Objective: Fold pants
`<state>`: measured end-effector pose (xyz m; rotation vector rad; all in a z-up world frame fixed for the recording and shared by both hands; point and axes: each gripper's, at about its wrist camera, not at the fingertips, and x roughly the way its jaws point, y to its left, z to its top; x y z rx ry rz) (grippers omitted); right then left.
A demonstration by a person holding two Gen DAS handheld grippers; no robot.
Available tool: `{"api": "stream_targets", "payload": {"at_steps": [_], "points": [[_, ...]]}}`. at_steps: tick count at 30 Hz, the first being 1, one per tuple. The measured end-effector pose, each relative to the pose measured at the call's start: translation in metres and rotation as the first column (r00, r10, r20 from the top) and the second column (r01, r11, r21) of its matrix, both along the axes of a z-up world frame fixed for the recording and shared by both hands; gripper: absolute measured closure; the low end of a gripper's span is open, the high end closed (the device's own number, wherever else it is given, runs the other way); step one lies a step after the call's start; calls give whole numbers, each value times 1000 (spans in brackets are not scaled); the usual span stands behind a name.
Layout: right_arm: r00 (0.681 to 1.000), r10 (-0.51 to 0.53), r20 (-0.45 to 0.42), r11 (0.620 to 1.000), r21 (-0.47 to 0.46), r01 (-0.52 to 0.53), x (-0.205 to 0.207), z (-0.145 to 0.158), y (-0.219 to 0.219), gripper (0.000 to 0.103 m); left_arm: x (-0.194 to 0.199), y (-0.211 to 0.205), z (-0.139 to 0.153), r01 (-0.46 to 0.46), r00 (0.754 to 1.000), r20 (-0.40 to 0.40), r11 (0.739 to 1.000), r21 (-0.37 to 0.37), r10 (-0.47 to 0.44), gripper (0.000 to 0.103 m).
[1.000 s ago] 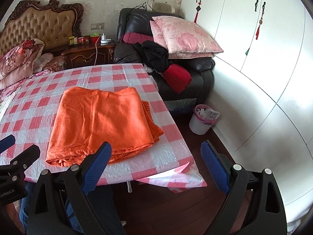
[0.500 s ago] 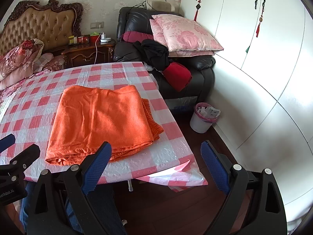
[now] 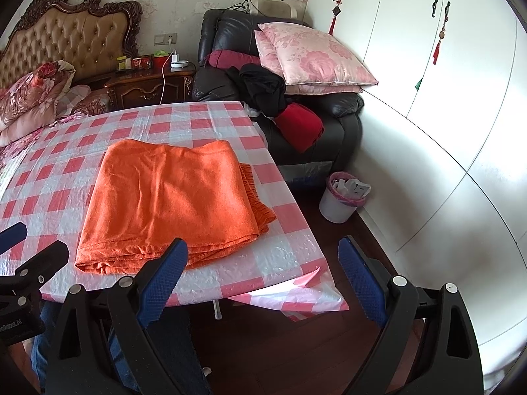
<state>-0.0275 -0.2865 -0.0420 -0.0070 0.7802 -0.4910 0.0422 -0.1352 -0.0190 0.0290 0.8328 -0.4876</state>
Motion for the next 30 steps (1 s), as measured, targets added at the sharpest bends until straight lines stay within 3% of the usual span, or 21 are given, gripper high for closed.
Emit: {"api": "stream_targets", "payload": {"at_steps": [23,30], "points": [[1000,-4,1,1000,9,4,-1,-2,1,14,-1,-4,3,11,1000,13,1000,-1,-11,2],[1000,-5,-1,1000,10,5,-1,-3,1,14,-1,-16,7,56,997,47,998,-15,-55,2]]}}
